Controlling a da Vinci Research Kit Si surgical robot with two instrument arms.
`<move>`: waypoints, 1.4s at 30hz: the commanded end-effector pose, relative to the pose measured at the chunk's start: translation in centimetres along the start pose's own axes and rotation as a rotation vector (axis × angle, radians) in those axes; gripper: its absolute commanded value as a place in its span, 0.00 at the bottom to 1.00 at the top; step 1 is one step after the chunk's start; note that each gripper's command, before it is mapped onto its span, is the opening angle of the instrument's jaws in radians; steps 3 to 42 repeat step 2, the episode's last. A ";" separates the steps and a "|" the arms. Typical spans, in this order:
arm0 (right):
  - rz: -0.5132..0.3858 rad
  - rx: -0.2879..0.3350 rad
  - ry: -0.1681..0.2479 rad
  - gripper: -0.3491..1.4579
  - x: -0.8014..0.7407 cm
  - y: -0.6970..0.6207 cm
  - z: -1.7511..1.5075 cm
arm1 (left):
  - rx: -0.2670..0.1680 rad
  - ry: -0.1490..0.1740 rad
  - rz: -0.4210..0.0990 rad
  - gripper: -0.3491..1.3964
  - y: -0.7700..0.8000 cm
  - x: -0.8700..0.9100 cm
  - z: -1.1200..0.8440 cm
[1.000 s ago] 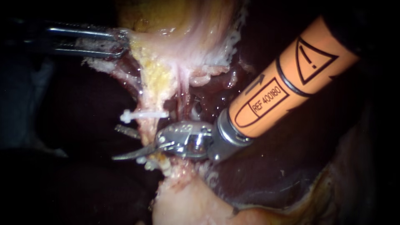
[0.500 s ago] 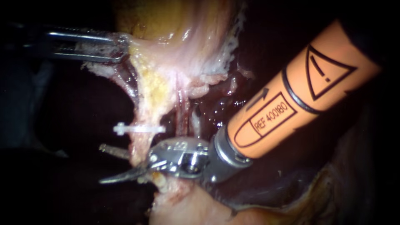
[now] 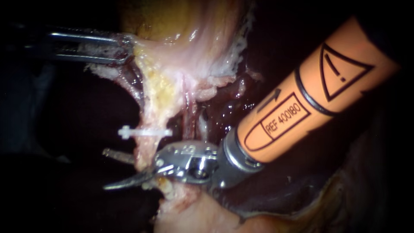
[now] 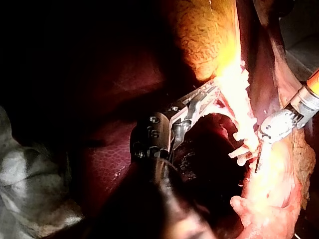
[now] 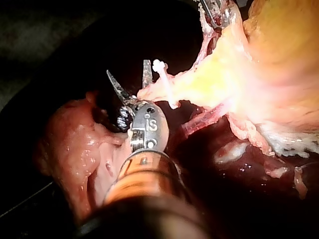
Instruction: Go to the cutting position left tube
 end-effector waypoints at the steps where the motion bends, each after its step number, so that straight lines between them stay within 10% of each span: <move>1: 0.000 0.000 0.000 0.96 0.00 0.00 0.00 | 0.000 0.000 0.000 0.00 0.00 0.00 0.00; 42: 0.000 0.000 0.000 0.96 0.00 0.00 0.00 | 0.000 0.000 0.000 0.00 0.00 0.00 0.00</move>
